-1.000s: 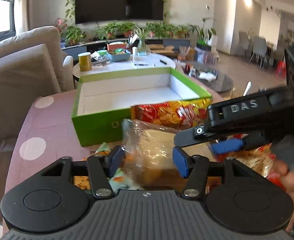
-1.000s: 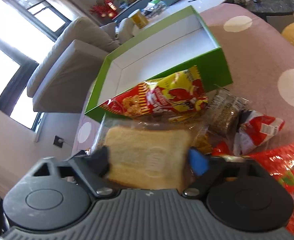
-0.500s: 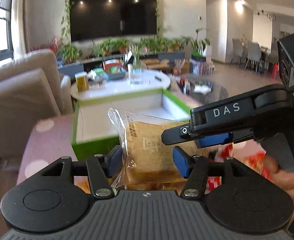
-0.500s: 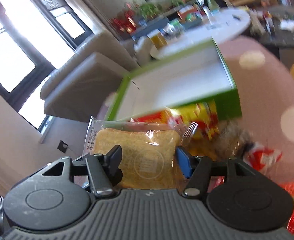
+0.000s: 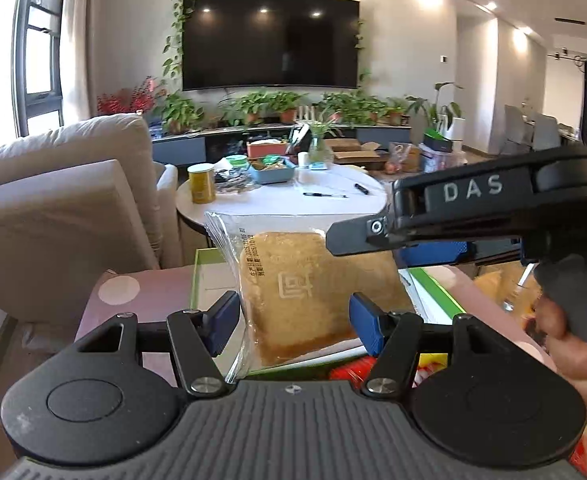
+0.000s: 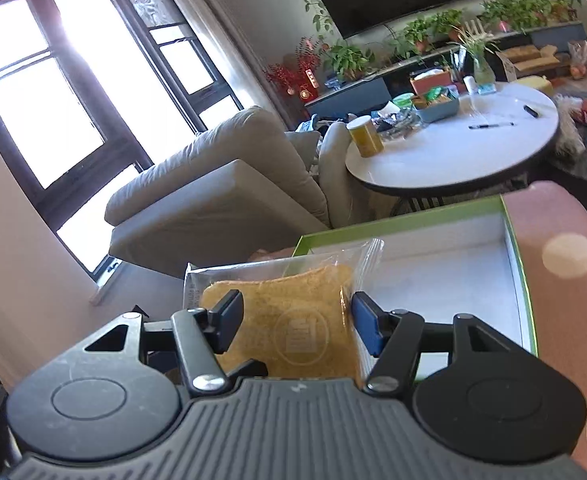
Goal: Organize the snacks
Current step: 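Carry the bread slice into the green box and release it, then grasp the red-and-yellow chip bag with the right gripper, then lift the chip bag over the box and drop it inside, then move the right tool back to the pile and grasp the red biscuit bag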
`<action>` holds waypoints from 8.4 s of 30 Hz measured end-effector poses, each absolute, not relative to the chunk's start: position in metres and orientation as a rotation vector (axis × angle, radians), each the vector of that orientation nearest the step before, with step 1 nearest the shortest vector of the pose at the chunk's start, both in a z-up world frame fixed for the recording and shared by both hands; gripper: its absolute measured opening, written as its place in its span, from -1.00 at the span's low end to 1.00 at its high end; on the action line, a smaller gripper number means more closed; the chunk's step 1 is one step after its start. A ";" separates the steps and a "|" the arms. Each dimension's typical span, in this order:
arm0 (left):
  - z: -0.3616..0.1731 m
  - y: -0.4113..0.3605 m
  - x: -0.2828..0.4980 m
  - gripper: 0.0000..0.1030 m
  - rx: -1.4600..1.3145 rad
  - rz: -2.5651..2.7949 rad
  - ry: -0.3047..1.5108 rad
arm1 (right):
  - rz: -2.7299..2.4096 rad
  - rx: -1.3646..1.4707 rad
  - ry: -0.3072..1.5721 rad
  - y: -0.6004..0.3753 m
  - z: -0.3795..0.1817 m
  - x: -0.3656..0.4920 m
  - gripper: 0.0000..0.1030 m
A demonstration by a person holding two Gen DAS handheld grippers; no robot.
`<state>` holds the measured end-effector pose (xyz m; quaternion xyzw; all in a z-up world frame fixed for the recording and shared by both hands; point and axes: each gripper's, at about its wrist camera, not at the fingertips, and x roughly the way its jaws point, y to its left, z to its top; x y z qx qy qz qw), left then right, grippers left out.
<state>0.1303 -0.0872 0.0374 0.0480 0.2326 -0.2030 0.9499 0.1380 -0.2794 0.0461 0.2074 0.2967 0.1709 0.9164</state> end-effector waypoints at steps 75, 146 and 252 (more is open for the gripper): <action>-0.025 -0.086 0.072 0.82 0.165 -0.362 0.541 | 0.132 0.269 0.538 -0.295 -0.019 0.027 0.34; -0.001 -0.144 0.088 0.64 0.177 -0.588 0.448 | 0.173 0.376 0.523 -0.299 0.000 0.042 0.33; 0.000 -0.122 0.086 0.72 0.127 -0.497 0.563 | 0.153 0.340 0.619 -0.326 0.004 0.034 0.34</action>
